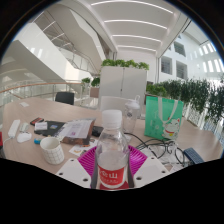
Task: Pour water
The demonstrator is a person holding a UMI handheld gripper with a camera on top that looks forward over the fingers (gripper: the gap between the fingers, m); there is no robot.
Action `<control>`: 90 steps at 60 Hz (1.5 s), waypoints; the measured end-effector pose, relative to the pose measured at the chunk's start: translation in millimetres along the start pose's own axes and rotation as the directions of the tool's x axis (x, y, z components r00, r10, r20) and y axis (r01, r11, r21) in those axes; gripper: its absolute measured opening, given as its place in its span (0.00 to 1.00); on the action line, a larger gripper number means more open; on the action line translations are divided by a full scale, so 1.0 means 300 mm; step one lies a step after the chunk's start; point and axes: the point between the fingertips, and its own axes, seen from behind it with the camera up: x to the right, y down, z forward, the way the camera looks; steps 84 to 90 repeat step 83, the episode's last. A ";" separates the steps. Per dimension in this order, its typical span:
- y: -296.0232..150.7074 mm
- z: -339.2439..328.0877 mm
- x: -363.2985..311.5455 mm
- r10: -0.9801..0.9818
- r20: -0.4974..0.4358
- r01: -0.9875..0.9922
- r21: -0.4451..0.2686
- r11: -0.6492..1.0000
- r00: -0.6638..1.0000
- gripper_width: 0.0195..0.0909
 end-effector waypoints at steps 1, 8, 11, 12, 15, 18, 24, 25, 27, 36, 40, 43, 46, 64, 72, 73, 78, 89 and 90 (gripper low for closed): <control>0.015 -0.001 0.000 0.011 0.008 -0.011 -0.002 1.000 1.000 0.33; 0.116 0.016 0.024 0.068 0.034 -0.068 -0.004 0.998 0.997 0.34; 0.158 0.033 0.024 0.082 0.049 -0.081 -0.020 0.997 0.995 0.34; 0.172 0.037 0.026 0.084 0.051 -0.083 -0.026 0.996 0.995 0.35; 0.197 0.035 0.029 0.088 0.060 -0.087 -0.023 0.996 0.994 0.37; 0.196 0.045 0.039 0.087 0.069 -0.087 -0.001 0.996 0.994 0.37; 0.199 0.036 0.038 0.110 0.086 -0.110 0.004 0.994 0.990 0.38; 0.200 0.036 0.038 0.108 0.090 -0.108 0.002 0.994 0.990 0.38; 0.196 0.041 0.037 0.103 0.095 -0.103 0.002 0.995 0.990 0.40; 0.211 0.027 0.039 0.066 0.082 -0.061 -0.057 0.997 0.994 0.53; 0.220 -0.008 0.041 0.061 0.075 -0.053 -0.099 0.994 0.995 0.78; 0.210 -0.049 0.026 0.079 0.081 -0.070 -0.113 0.991 0.994 0.92; 0.197 -0.109 0.010 0.099 0.093 -0.088 -0.122 0.989 0.991 0.90; 0.126 -0.528 -0.079 0.031 -0.014 -0.033 -0.180 0.983 0.999 0.90; 0.073 -0.724 -0.152 0.022 -0.102 -0.039 -0.174 0.984 0.995 0.91; 0.069 -0.746 -0.162 0.023 -0.111 -0.042 -0.173 0.984 0.994 0.91; 0.055 -0.849 -0.232 0.019 -0.131 -0.043 -0.178 0.983 0.991 0.91; 0.055 -0.952 -0.289 0.022 -0.152 -0.054 -0.211 0.976 0.988 0.91; 0.055 -0.952 -0.289 0.022 -0.152 -0.054 -0.211 0.976 0.988 0.91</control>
